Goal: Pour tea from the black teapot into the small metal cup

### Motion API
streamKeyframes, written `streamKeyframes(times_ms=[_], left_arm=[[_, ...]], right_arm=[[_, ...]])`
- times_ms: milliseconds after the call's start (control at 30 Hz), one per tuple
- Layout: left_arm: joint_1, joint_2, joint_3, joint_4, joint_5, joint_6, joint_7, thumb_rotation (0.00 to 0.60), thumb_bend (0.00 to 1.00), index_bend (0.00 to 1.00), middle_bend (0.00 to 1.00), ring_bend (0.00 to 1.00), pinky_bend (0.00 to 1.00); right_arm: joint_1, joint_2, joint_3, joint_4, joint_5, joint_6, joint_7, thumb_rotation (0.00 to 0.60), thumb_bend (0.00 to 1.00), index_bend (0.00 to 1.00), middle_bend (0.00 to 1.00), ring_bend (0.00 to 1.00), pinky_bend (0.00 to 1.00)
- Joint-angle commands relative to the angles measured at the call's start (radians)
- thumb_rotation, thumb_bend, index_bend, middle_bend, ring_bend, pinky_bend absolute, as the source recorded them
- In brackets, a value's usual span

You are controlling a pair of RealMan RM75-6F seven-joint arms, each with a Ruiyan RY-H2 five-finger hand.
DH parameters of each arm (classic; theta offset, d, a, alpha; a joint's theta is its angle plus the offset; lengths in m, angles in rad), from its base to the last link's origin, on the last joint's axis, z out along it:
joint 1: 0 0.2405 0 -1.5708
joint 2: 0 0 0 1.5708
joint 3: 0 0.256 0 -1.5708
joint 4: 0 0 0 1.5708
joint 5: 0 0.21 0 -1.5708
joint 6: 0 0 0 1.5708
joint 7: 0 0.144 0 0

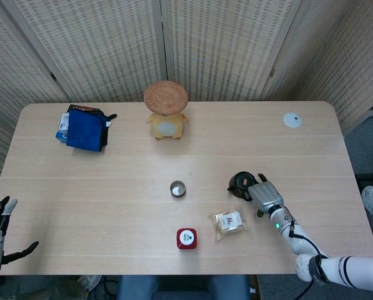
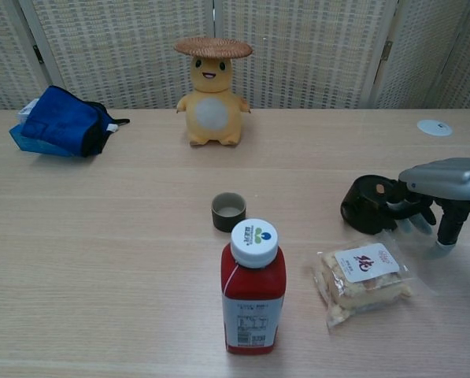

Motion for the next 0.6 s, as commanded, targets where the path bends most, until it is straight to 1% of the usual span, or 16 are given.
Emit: streamKeyframes(times_ms=[33, 133, 233, 333, 433, 600], left_arm=[[0.000, 0.001, 0.000, -0.003, -0.001, -0.001, 0.004, 0.503, 0.01, 0.00, 0.00, 0.00, 0.00], [-0.001, 0.003, -0.001, -0.007, -0.002, -0.003, 0.010, 0.503, 0.01, 0.00, 0.00, 0.00, 0.00], [-0.002, 0.006, -0.002, -0.014, -0.003, -0.004, 0.018, 0.502, 0.01, 0.00, 0.00, 0.00, 0.00], [-0.005, 0.007, -0.002, -0.020, -0.003, -0.009, 0.029, 0.504, 0.01, 0.00, 0.00, 0.00, 0.00], [-0.009, 0.009, -0.003, -0.028, -0.004, -0.016, 0.039, 0.503, 0.01, 0.00, 0.00, 0.00, 0.00], [-0.015, 0.012, -0.007, -0.040, -0.006, -0.021, 0.053, 0.503, 0.01, 0.00, 0.00, 0.00, 0.00]], right_arm=[[0.000, 0.001, 0.017, 0.014, -0.002, -0.014, 0.031, 0.600, 0.00, 0.72, 0.80, 0.72, 0.01], [-0.001, 0.004, 0.036, 0.031, -0.011, -0.033, 0.071, 0.600, 0.00, 0.81, 0.87, 0.78, 0.01], [-0.003, 0.002, 0.057, 0.061, -0.026, -0.047, 0.116, 0.600, 0.00, 0.87, 0.91, 0.83, 0.01], [-0.006, -0.007, 0.076, 0.095, -0.038, -0.069, 0.165, 0.600, 0.00, 0.92, 0.95, 0.87, 0.04], [-0.004, -0.008, 0.096, 0.124, -0.052, -0.100, 0.214, 0.600, 0.00, 0.95, 0.97, 0.89, 0.06], [0.002, 0.006, 0.124, 0.150, -0.079, -0.121, 0.263, 0.600, 0.00, 0.97, 0.98, 0.91, 0.08]])
